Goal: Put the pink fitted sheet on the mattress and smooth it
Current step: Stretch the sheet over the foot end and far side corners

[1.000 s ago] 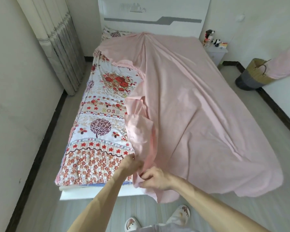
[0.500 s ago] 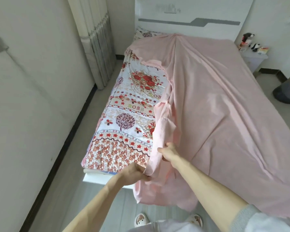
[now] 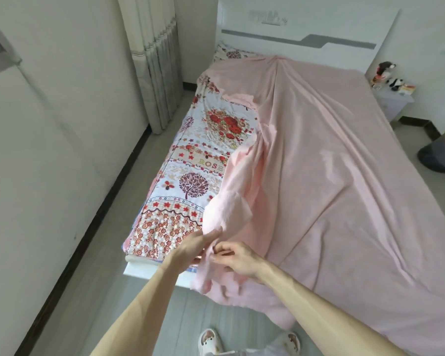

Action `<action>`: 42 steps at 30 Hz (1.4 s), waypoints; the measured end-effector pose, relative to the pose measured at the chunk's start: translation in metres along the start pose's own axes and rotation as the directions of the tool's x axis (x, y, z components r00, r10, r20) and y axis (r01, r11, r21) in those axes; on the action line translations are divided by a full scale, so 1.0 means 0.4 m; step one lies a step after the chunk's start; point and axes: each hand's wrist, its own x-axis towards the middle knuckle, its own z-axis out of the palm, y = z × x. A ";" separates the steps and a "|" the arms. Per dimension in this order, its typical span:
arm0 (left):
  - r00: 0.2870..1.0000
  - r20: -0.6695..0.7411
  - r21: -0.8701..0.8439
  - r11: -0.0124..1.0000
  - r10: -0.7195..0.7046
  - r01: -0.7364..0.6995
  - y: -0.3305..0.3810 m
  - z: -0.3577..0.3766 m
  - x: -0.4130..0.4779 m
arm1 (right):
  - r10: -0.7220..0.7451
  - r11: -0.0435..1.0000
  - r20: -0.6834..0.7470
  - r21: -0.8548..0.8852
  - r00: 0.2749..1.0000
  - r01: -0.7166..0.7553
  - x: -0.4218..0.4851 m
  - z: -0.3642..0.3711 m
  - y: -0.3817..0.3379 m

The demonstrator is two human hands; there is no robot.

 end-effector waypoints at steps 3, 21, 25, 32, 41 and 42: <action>0.979 -0.175 0.223 0.973 0.100 -0.060 0.009 0.040 0.043 | 0.104 0.995 0.109 -0.014 0.989 -0.103 -0.022 -0.032 0.014; 0.962 -0.243 0.626 0.777 0.124 0.057 0.061 -0.107 0.011 | 0.372 0.849 -0.310 0.494 0.875 -0.186 0.285 -0.133 -0.079; 0.914 -0.399 0.473 0.870 0.073 0.137 0.012 -0.231 -0.041 | 0.380 0.877 -0.228 0.396 0.896 -0.272 0.381 -0.066 -0.119; 0.764 -0.645 0.312 0.910 -0.008 0.273 -0.149 -0.549 -0.120 | 0.227 0.935 -0.038 0.289 0.973 -0.207 0.519 0.163 -0.270; 0.635 -0.764 0.130 0.935 -0.117 0.329 -0.403 -1.005 0.071 | 0.302 0.814 0.071 0.500 0.951 -0.296 0.890 0.550 -0.436; 0.634 -0.763 0.120 0.938 -0.123 0.326 -0.414 -1.012 0.081 | 0.291 0.825 0.083 0.483 0.953 -0.294 0.893 0.570 -0.442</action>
